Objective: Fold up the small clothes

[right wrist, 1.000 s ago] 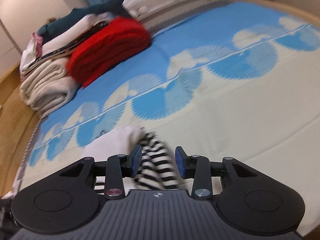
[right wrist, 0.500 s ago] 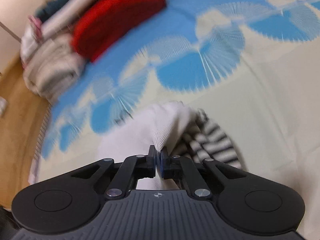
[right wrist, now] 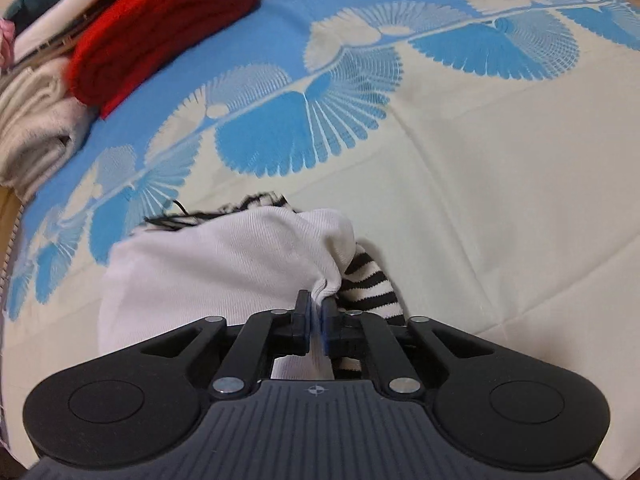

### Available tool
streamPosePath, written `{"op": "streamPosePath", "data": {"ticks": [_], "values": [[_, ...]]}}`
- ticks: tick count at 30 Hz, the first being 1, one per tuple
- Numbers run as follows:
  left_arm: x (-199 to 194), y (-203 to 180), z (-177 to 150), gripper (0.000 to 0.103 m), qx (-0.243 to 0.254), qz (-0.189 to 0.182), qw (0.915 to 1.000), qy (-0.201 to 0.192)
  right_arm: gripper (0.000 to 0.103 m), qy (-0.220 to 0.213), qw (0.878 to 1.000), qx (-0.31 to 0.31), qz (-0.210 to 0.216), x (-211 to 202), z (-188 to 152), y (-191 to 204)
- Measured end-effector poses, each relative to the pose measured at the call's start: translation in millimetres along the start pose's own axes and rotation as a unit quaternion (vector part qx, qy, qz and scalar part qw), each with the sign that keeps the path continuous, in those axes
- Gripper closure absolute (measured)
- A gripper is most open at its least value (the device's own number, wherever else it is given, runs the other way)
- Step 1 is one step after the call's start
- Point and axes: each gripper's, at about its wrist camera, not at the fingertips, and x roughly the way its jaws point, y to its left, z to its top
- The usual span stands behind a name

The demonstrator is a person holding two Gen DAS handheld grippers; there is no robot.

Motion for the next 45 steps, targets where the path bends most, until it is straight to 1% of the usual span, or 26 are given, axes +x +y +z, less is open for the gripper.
{"op": "streamPosePath", "data": {"ticks": [1,2,4,7,9,10,11,13,15,18,19,21,23,24,28,30,31,33,34,35,37,39,40,41,42,45], "values": [[-8.4,4.2,3.1,0.018,-0.010,-0.011,0.9999,-0.009,0.087,-0.005,1.000,0.006,0.009,-3.9,3.1,-4.9],[-15.7,7.6,6.6,0.017,-0.018,-0.017,0.9995,-0.019,0.074,-0.013,0.999,0.014,0.026,-13.2,2.6,-8.1],[-30.8,17.9,14.9,0.016,-0.043,-0.034,0.9974,-0.047,0.055,-0.017,0.998,0.020,0.057,-26.6,0.6,-13.0],[-42.0,40.1,28.9,0.016,-0.103,-0.046,0.9911,-0.072,0.053,0.027,0.996,-0.010,0.087,-24.2,-4.3,-9.1],[-39.2,50.3,37.0,0.016,-0.133,-0.053,0.9868,-0.077,0.064,0.068,0.992,-0.059,0.093,-18.5,-15.2,-2.8],[-38.1,52.6,41.5,0.016,-0.140,-0.056,0.9856,-0.076,0.094,0.076,0.989,-0.087,0.087,-16.8,-20.8,0.4],[-34.7,54.5,45.2,0.016,-0.148,-0.060,0.9843,-0.075,0.100,0.082,0.987,-0.106,0.087,-16.8,-24.8,1.5],[-27.3,57.0,50.4,0.016,-0.163,-0.068,0.9816,-0.073,0.100,0.070,0.988,-0.099,0.093,-24.7,-25.6,-6.2],[-12.3,58.5,55.5,0.014,-0.168,-0.074,0.9812,-0.059,0.100,0.075,0.992,-0.058,0.080,-25.8,-23.3,-24.0],[12.7,59.1,58.6,0.010,-0.175,-0.068,0.9815,-0.035,0.099,0.095,0.991,-0.083,0.048,-19.5,-31.1,-23.0],[17.9,60.8,60.1,0.008,-0.179,-0.065,0.9811,-0.032,0.097,0.093,0.991,-0.085,0.052,-19.8,-31.1,-21.3],[29.2,66.4,62.2,0.006,-0.195,-0.075,0.9775,-0.030,0.078,0.085,0.992,-0.061,0.065,-21.1,-27.9,-23.5],[39.0,69.6,65.4,0.005,-0.202,-0.091,0.9746,-0.028,0.038,0.073,0.996,-0.031,0.050,-20.2,-23.4,-29.1],[44.5,70.0,67.0,0.004,-0.204,-0.096,0.9738,-0.029,0.035,0.071,0.996,-0.023,0.038,-17.1,-23.5,-32.4],[59.2,65.0,69.3,0.004,-0.198,-0.110,0.9730,-0.047,0.036,0.102,0.994,0.014,0.023,5.5,-20.4,-40.4],[56.4,59.3,71.3,0.015,-0.181,-0.105,0.9752,-0.071,0.036,0.106,0.994,0.029,0.021,14.4,-20.0,-41.5],[53.6,58.4,71.9,0.029,-0.178,-0.104,0.9753,-0.079,0.036,0.105,0.994,0.037,0.021,16.7,-19.3,-41.7],[40.4,59.4,76.4,0.051,-0.170,-0.110,0.9746,-0.096,0.067,0.098,0.993,0.050,0.033,19.0,-17.0,-38.6],[30.1,60.1,80.9,0.054,-0.166,-0.109,0.9743,-0.107,0.082,0.093,0.993,0.062,0.047,19.3,-15.2,-35.2],[17.6,62.2,85.9,0.054,-0.159,-0.103,0.9740,-0.124,0.088,0.083,0.993,0.067,0.052,19.4,-13.9,-29.2],[-11.4,71.1,99.2,0.054,-0.132,-0.073,0.9740,-0.169,0.091,0.054,0.995,0.053,0.064,19.0,-8.4,-10.9],[-32.8,86.1,110.5,0.053,-0.117,-0.045,0.9715,-0.201,0.092,0.021,0.994,0.050,0.098,20.3,2.4,7.4],[-39.8,96.9,115.6,0.048,-0.118,-0.040,0.9694,-0.211,0.092,0.007,0.992,0.051,0.118,19.8,8.6,15.0],[-44.4,109.7,120.1,0.037,-0.125,-0.036,0.9675,-0.217,0.093,-0.010,0.989,0.051,0.141,20.5,15.1,26.2],[-46.9,123.9,123.8,0.033,-0.137,-0.026,0.9660,-0.218,0.093,-0.025,0.986,0.045,0.156,22.3,21.4,37.3],[-54.7,150.0,123.1,0.030,-0.154,0.029,0.9643,-0.214,0.095,-0.052,0.986,0.009,0.156,36.6,36.1,71.8]]}}
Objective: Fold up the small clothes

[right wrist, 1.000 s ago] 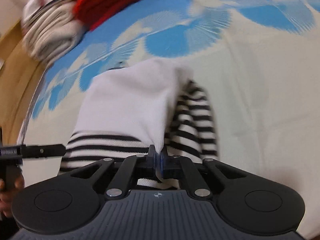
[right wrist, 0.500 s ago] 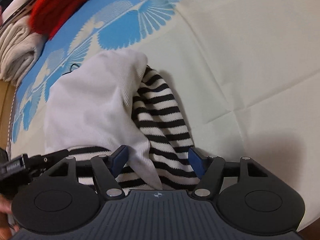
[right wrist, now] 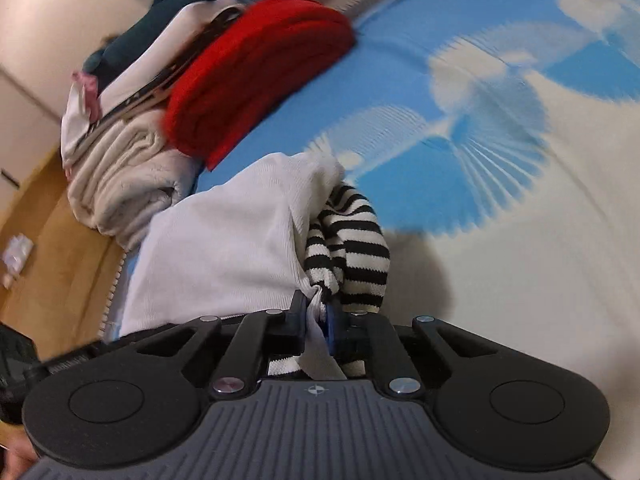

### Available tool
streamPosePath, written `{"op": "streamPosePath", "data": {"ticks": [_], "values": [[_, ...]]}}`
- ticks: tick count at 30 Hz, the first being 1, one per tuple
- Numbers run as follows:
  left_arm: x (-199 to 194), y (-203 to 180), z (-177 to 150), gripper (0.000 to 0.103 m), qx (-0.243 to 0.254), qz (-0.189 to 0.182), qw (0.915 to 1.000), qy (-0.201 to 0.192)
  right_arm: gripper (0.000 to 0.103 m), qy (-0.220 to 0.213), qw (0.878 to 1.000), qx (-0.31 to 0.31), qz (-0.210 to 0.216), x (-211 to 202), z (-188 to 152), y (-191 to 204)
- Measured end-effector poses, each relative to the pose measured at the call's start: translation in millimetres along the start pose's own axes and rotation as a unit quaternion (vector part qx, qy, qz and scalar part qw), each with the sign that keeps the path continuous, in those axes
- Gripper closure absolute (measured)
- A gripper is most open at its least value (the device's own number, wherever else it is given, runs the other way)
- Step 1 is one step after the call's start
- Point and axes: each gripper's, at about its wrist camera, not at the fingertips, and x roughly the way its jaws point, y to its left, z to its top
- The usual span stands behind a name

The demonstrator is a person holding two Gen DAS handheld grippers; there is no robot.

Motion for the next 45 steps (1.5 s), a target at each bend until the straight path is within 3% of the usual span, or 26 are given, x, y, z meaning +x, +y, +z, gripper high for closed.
{"op": "streamPosePath", "data": {"ticks": [2,4,7,10,13,14,15,17,20,21,23,27,29,32,37,43,45], "values": [[-1.8,3.9,0.7,0.035,0.010,-0.006,0.9996,0.024,0.096,0.013,1.000,-0.010,-0.023,24.0,3.8,6.5],[1.7,3.5,-7.1,0.044,0.027,-0.040,0.9974,0.054,0.098,0.031,0.998,-0.026,-0.052,44.2,5.1,8.1],[25.9,4.1,-31.8,0.047,0.099,0.014,0.9891,0.108,0.098,0.054,0.994,-0.035,-0.089,62.4,3.6,4.8],[11.7,-1.4,-27.4,0.048,0.086,0.017,0.9918,0.094,0.098,0.067,0.993,-0.027,-0.089,65.7,-0.2,3.5],[-14.9,-14.3,-24.3,0.048,0.104,-0.012,0.9924,0.064,0.092,0.047,0.994,-0.028,-0.089,52.1,-0.5,11.9],[-12.1,-13.0,-30.9,0.048,0.113,-0.011,0.9904,0.079,0.091,0.041,0.995,-0.026,-0.081,46.9,-0.1,14.5],[1.9,-8.8,-42.0,0.046,0.126,0.017,0.9856,0.112,0.090,0.035,0.997,-0.029,-0.064,39.3,-1.5,18.4],[17.6,0.1,-59.0,0.035,0.133,0.051,0.9806,0.135,0.077,0.044,0.996,-0.066,-0.041,36.5,-7.4,23.7],[-10.6,-6.4,-55.1,0.035,0.107,0.053,0.9882,0.096,0.077,0.134,0.978,-0.116,-0.108,59.0,-27.9,14.2],[-22.9,-10.5,-55.1,0.030,0.109,0.059,0.9892,0.079,0.077,0.147,0.971,-0.128,-0.142,58.6,-32.2,11.4],[-48.5,-18.4,-55.9,0.014,0.120,0.077,0.9888,0.046,0.076,0.120,0.961,-0.146,-0.201,41.3,-32.2,13.7],[-108.8,-44.1,-64.4,0.008,0.134,0.117,0.9839,-0.020,0.072,-0.002,0.963,-0.175,-0.204,-28.6,-24.0,43.2],[-135.0,-57.1,-71.3,0.005,0.131,0.124,0.9828,-0.039,0.052,-0.046,0.961,-0.187,-0.197,-64.7,-30.7,62.0],[-170.6,-69.9,-90.9,0.000,0.114,0.125,0.9835,-0.065,0.039,-0.086,0.962,-0.200,-0.167,-114.0,-54.0,84.5],[-211.4,-84.6,-135.9,0.000,0.107,0.119,0.9827,-0.092,0.023,-0.116,0.958,-0.210,-0.157,-172.2,-108.5,104.8],[-217.3,-84.5,-199.1,0.000,0.076,0.131,0.9799,-0.130,0.017,-0.122,0.955,-0.215,-0.165,-193.8,-164.7,103.5],[-201.8,-79.8,-210.7,0.000,0.073,0.138,0.9827,-0.099,0.017,-0.106,0.956,-0.208,-0.177,-187.2,-181.0,98.3]]}}
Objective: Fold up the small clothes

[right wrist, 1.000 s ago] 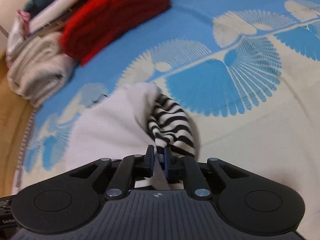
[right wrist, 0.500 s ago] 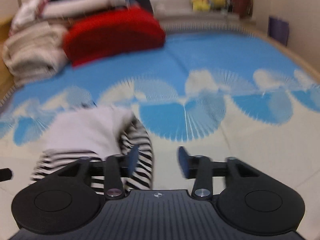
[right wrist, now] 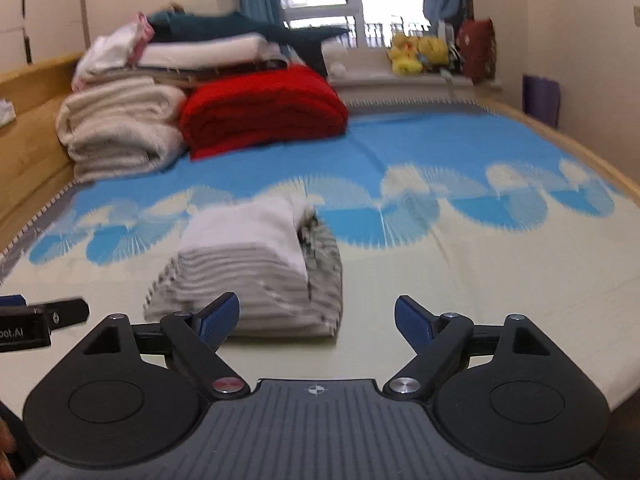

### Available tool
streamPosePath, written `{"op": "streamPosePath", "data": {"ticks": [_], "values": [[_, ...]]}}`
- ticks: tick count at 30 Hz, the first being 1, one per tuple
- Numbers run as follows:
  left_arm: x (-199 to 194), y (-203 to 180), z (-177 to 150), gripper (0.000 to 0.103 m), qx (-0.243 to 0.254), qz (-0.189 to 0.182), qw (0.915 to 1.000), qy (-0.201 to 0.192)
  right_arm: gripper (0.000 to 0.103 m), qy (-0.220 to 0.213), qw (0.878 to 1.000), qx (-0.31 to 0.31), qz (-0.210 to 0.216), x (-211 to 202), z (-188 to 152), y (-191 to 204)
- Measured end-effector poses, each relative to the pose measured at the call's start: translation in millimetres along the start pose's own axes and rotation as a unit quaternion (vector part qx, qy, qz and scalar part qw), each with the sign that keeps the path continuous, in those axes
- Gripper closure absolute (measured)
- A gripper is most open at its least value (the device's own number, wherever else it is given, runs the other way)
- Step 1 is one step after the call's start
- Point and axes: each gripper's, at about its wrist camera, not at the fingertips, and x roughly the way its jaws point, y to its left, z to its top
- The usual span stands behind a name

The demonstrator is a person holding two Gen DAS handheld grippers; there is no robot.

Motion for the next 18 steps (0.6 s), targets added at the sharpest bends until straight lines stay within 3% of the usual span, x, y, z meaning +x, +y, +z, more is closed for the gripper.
{"op": "streamPosePath", "data": {"ticks": [2,4,7,18], "values": [[11.8,3.2,1.1,0.000,-0.024,-0.018,0.9986,0.044,0.017,0.036,0.999,-0.005,-0.003,7.3,-11.3,6.6],[11.4,4.5,3.4,0.000,-0.036,-0.023,0.9988,0.026,0.017,0.046,0.999,-0.008,-0.018,13.6,-13.9,11.8],[14.9,-2.5,4.8,0.000,-0.003,-0.013,0.9999,0.009,0.017,0.048,0.998,-0.027,-0.020,21.7,-14.1,20.0],[24.9,-8.1,3.2,0.000,-0.003,-0.027,0.9996,0.012,0.017,0.051,0.998,-0.027,-0.019,32.1,-12.7,26.6]]}}
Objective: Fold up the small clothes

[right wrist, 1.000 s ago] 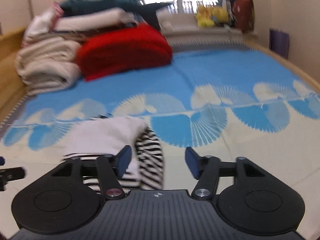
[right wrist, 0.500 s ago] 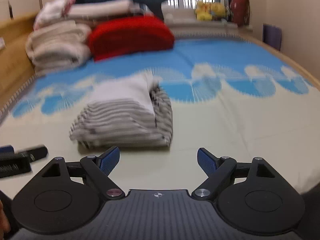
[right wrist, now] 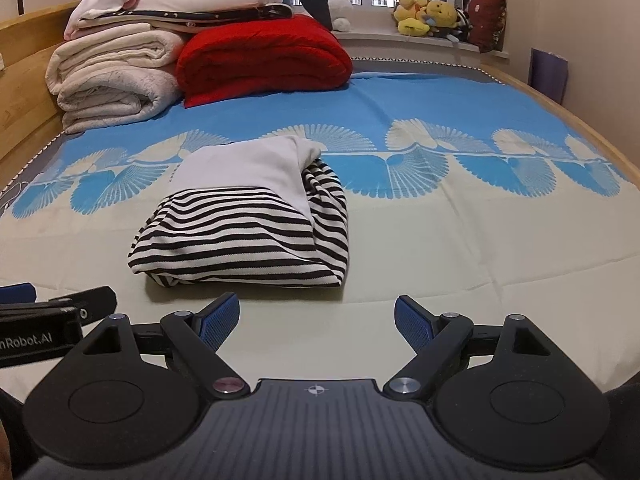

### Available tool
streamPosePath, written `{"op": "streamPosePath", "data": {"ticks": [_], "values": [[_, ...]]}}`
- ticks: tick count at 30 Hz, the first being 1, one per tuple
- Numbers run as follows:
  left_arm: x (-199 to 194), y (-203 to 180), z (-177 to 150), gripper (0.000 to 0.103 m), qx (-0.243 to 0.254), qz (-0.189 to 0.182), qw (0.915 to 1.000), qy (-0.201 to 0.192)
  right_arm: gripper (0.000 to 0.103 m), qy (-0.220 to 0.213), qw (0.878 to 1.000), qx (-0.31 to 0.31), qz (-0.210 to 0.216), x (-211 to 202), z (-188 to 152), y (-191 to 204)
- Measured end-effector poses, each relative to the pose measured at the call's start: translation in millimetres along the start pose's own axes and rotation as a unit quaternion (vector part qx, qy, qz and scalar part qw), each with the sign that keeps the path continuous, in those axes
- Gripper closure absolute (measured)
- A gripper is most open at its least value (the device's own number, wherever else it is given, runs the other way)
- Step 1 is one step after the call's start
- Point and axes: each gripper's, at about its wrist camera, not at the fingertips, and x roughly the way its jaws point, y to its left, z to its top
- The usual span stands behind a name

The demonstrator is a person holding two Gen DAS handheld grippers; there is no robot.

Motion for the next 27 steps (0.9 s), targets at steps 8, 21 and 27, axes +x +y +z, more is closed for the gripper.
{"op": "streamPosePath", "data": {"ticks": [8,21,27], "values": [[4.9,2.3,0.2,0.000,-0.002,0.001,1.0000,0.002,0.017,0.000,1.000,-0.005,0.002,3.1,1.6,5.4],[7.0,1.7,-0.8,0.000,0.004,-0.011,0.9999,0.002,0.017,0.001,1.000,-0.011,0.002,4.3,1.7,9.1],[6.5,2.7,-1.0,0.000,0.006,-0.015,0.9999,0.000,0.017,0.002,1.000,-0.016,0.003,5.1,1.5,10.1]]}}
